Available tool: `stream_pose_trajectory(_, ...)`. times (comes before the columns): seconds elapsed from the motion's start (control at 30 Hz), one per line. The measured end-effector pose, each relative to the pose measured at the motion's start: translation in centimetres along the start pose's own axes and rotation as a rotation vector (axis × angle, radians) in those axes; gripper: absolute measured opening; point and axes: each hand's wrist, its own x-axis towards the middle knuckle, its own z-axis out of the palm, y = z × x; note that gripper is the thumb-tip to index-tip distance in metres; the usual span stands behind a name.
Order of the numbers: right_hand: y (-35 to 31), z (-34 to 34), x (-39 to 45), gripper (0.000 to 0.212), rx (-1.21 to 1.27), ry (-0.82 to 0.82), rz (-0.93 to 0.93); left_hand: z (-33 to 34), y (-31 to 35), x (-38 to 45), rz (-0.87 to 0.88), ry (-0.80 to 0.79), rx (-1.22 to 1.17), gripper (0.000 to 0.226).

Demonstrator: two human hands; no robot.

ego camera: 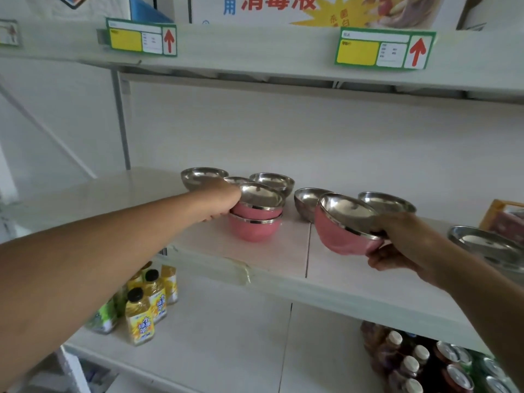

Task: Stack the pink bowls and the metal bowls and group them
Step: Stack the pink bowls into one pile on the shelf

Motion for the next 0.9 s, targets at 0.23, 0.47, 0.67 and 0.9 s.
stream_pose_trajectory(0.23, -2.0, 1.1, 0.5, 0.034, 0.014, 0.022, 0.007, 0.3, -0.1, -0.6, -0.009, -0.093, -0.019, 0.031)
stream_pose_trajectory(0.47, -5.6, 0.2, 3.1, 0.043, -0.001, 0.114, 0.034, 3.7, 3.1, -1.6, 0.027, -0.146, -0.015, 0.053)
stream_pose_trajectory(0.67, -6.7, 1.4, 3.9, 0.034, -0.077, 0.11, 0.056, 5.5, 4.8, -2.6, 0.017, -0.301, -0.215, 0.056)
stream_pose_trajectory(0.9, -6.8, 3.1, 5.5, 0.034, -0.234, 0.083, 0.08, 2.9, 0.8, -2.0, 0.065, -0.071, -0.189, 0.073)
